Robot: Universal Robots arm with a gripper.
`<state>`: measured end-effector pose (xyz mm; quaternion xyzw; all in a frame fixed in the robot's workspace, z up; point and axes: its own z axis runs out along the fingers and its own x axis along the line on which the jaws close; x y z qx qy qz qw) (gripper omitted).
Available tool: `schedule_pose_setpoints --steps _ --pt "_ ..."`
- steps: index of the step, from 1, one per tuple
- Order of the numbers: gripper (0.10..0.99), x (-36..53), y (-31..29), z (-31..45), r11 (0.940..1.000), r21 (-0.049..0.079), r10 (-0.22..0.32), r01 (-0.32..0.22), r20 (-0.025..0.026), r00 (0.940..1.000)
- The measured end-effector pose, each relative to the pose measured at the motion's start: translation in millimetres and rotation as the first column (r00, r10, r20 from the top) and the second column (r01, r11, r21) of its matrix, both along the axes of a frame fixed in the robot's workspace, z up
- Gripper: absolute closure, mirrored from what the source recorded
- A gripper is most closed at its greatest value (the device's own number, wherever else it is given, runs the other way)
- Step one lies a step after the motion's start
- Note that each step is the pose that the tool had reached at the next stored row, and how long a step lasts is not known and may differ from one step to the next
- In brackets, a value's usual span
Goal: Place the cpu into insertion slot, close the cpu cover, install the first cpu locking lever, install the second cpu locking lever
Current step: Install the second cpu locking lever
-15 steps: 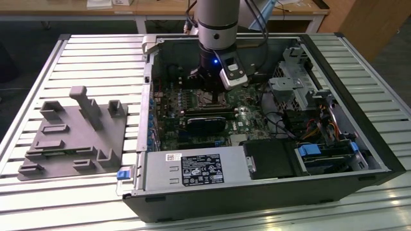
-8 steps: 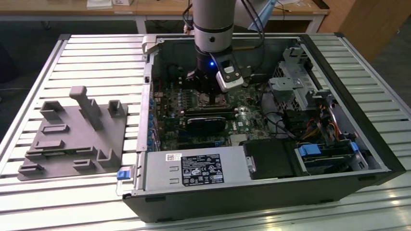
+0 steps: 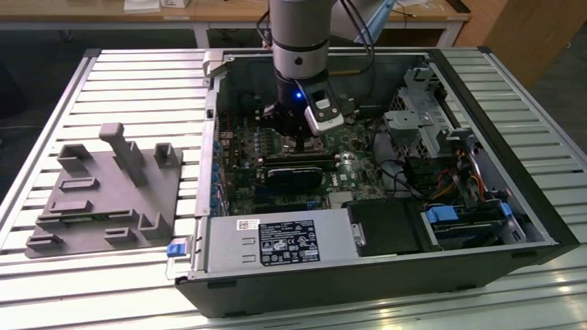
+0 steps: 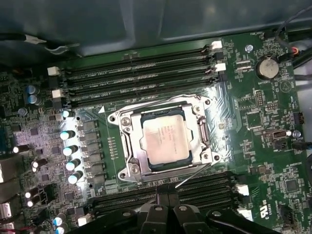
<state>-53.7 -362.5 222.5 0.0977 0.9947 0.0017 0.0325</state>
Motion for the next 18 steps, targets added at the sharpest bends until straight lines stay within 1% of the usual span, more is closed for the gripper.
schedule_pose_setpoints --steps 4,10,13,18 --pt "0.980 -2.3 -3.3 -1.5 0.9999 0.013 0.001 -0.001 0.0000 1.0000" --pt "0.980 -5.3 -6.6 -4.7 0.9990 0.044 0.003 -0.003 0.0001 1.0000" --pt "0.980 -7.2 -7.8 -6.7 0.9984 0.056 0.003 -0.003 0.0001 1.0000" --pt "0.980 -10.9 -10.6 -9.9 0.9964 0.084 0.004 -0.004 0.0003 1.0000"
